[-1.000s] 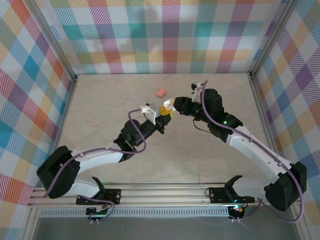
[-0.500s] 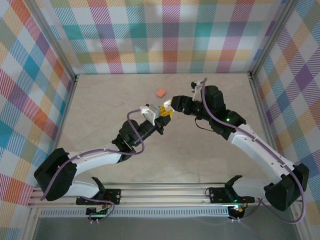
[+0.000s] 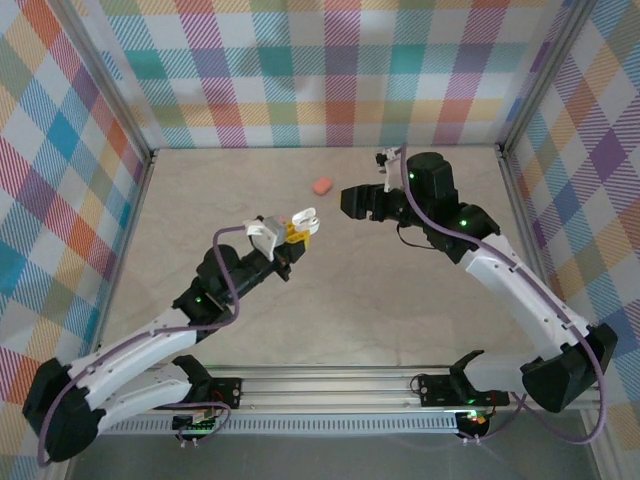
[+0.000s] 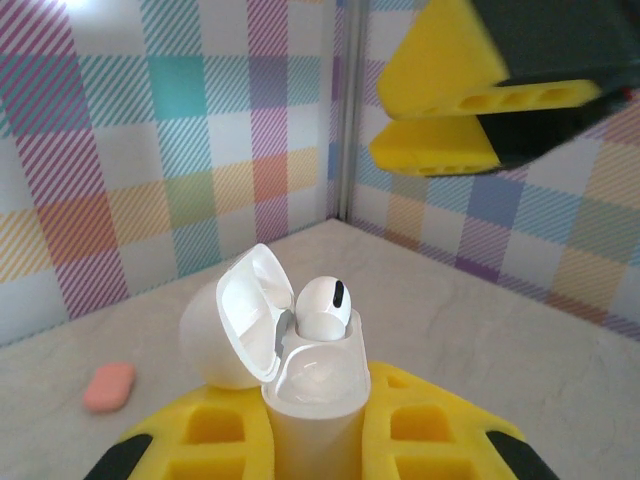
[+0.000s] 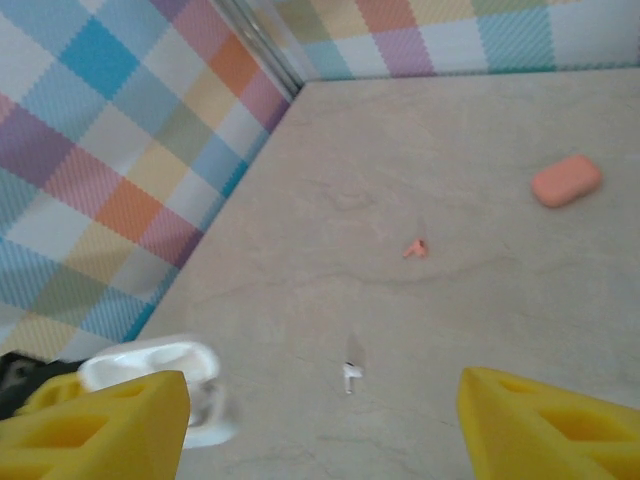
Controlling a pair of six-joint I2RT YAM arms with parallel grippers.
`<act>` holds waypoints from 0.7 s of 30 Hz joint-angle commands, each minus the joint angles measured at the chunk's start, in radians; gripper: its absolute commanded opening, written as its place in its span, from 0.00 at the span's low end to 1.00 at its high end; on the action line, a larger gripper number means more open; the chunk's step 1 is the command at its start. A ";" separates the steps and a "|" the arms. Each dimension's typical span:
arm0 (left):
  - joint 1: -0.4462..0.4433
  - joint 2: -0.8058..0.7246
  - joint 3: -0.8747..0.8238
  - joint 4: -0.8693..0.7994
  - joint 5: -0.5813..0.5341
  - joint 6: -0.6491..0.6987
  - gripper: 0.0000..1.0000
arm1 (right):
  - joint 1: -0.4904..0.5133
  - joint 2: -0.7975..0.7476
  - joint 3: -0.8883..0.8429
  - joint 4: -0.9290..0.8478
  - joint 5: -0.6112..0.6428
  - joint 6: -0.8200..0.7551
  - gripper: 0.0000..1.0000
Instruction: Insert wireless bluetooth earbuds into charging case
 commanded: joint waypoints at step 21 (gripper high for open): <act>0.010 -0.811 -0.042 -0.898 -0.217 0.018 0.00 | 0.274 0.741 0.264 -0.060 0.022 0.018 0.54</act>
